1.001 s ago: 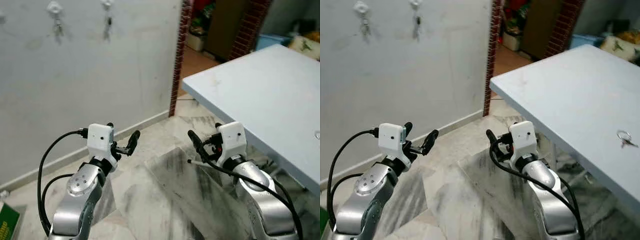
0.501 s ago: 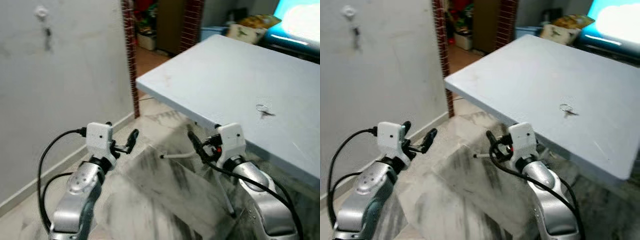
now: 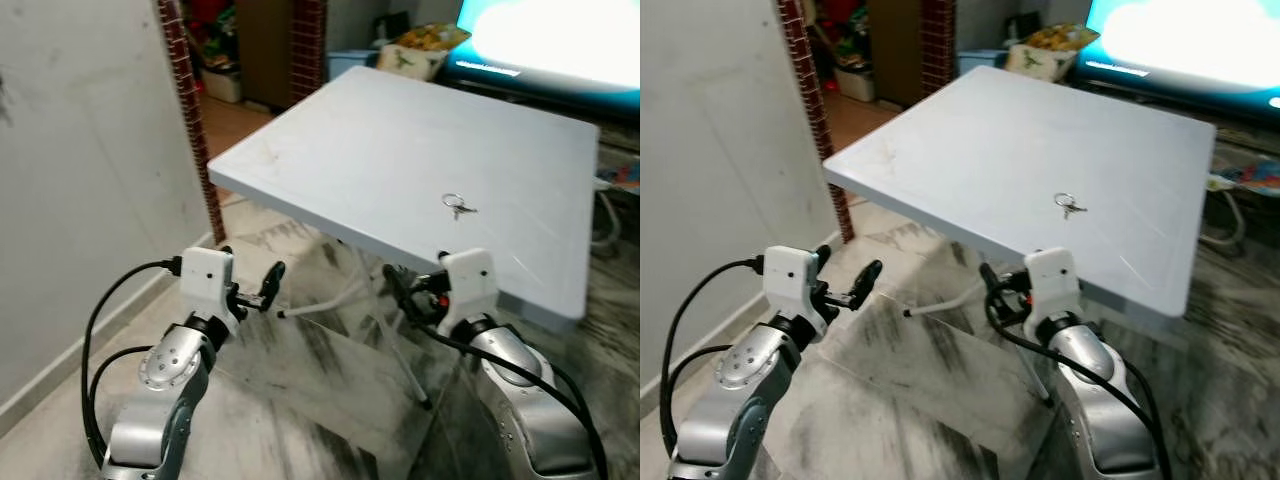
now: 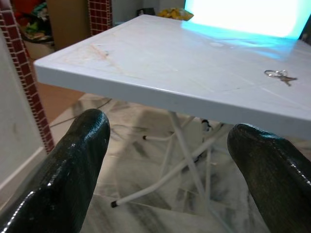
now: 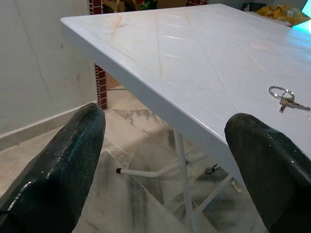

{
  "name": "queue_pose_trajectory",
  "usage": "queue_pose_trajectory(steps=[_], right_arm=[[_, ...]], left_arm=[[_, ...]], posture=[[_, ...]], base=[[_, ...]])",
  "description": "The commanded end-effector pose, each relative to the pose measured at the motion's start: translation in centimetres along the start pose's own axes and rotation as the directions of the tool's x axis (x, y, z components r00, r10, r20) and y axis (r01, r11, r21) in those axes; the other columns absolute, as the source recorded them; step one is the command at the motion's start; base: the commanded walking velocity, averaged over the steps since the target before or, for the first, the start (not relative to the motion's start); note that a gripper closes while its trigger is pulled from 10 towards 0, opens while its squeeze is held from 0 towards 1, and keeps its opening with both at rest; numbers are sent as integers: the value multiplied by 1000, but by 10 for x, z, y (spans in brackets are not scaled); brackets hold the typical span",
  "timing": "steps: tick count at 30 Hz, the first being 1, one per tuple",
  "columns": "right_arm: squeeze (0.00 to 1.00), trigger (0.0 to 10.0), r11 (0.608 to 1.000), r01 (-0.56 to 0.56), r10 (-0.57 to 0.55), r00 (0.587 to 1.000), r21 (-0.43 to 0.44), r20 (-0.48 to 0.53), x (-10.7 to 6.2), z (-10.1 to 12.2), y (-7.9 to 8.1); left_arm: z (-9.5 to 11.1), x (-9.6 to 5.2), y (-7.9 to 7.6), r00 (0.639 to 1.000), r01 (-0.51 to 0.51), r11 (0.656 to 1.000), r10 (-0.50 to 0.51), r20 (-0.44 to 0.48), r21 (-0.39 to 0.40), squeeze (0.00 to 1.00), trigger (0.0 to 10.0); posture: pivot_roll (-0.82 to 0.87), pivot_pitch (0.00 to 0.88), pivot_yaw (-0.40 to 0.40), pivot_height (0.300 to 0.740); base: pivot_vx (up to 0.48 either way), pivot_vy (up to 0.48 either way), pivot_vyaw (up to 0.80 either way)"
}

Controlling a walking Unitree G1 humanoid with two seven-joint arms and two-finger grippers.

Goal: Hang keys on a hook

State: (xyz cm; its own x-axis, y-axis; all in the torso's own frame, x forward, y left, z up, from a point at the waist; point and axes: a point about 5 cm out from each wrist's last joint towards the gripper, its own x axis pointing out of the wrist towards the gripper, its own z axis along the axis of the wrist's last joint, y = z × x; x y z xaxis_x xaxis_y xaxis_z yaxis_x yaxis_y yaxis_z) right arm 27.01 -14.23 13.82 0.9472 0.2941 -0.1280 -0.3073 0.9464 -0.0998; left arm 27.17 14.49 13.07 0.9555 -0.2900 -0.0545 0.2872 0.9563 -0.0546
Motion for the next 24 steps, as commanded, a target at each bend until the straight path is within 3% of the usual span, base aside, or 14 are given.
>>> queue_pose_trajectory(steps=[1, 18, 24], right_arm=[[0, 10000, 1000, 10, -10, 1000, -11, 16, -1, 4, -2], [0, 10000, 1000, 18, -18, 1000, -6, 20, -2, 6, -1], [0, 10000, 1000, 16, -16, 1000, -3, 19, -2, 5, 0]], left_arm=[[1, 1, -1, 1000, 8, 1000, -8, 3, -4, 0, 10000], [3, 2, -1, 1000, 24, 1000, -24, 7, 3, 0, 10000], [3, 2, -2, 1000, 28, 1000, -28, 8, 1, 0, 10000]], posture=[[-54, 41, 23, 740], [-55, 47, 31, 740], [-54, 46, 32, 740]], base=[[0, 0, 0], [374, 0, 0], [417, 0, -602]])
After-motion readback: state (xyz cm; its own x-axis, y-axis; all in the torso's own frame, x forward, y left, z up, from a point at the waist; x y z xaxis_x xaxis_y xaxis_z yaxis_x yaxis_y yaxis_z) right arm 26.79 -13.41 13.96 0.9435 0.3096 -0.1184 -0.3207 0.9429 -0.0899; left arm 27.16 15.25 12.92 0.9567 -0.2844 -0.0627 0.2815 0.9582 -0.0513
